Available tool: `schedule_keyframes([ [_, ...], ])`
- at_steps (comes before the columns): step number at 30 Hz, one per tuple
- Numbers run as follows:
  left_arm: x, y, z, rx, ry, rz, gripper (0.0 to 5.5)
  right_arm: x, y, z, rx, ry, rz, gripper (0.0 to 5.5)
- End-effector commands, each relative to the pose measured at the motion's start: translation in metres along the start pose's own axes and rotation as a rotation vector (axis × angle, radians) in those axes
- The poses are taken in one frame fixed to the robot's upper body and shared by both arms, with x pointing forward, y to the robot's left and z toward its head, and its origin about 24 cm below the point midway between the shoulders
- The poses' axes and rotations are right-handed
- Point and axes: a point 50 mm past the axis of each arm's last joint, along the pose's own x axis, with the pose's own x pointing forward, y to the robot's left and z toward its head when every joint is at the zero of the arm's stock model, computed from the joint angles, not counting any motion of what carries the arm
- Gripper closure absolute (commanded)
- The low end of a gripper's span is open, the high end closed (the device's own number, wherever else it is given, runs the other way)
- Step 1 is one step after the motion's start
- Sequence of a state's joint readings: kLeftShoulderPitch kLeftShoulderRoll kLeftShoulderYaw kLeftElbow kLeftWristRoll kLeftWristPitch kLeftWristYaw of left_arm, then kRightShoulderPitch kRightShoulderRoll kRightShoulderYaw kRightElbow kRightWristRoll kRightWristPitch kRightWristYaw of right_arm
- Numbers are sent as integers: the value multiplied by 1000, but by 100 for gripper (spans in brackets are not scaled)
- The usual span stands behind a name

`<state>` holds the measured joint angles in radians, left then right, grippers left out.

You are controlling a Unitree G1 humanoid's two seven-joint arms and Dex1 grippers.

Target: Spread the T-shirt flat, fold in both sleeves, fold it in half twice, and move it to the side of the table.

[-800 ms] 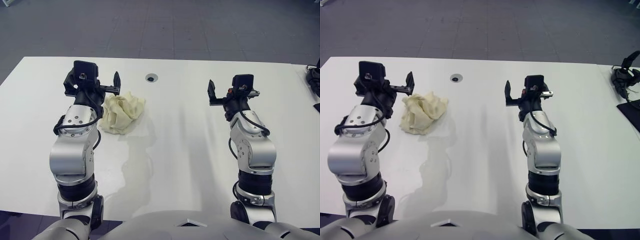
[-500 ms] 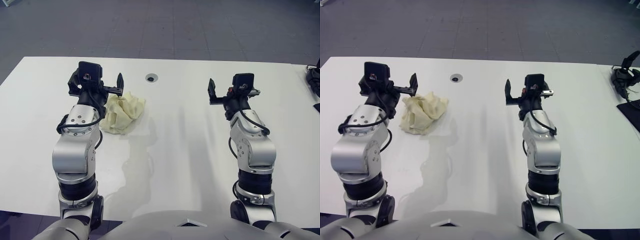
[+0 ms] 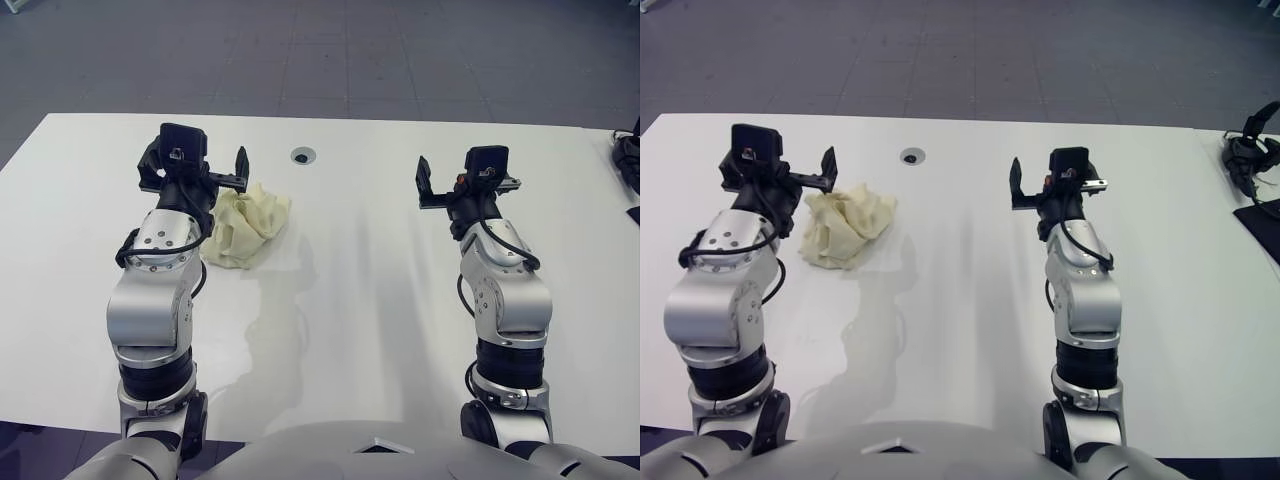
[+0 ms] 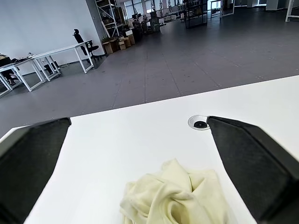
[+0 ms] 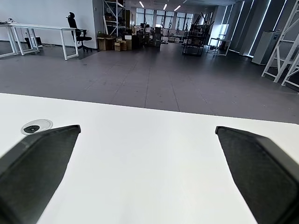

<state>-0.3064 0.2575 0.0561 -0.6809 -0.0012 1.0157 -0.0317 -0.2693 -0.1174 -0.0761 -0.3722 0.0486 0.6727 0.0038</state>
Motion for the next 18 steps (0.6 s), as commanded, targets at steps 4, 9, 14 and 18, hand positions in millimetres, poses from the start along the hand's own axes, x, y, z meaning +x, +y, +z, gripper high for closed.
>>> schedule_keyframes([
  [4, 3, 0, 2, 16, -10, -6, 10, 0, 0, 0, -9, 0, 2, 12],
  [9, 4, 1, 1, 20, -6, -9, 10, -1, 0, 0, -3, 1, -4, 12],
  [14, 4, 2, 0, 23, -1, -8, 10, -1, 2, -1, 3, 1, -4, 12],
  [18, 3, 3, -1, 25, 3, -4, 10, -1, 2, -1, 5, 4, -3, 12],
])
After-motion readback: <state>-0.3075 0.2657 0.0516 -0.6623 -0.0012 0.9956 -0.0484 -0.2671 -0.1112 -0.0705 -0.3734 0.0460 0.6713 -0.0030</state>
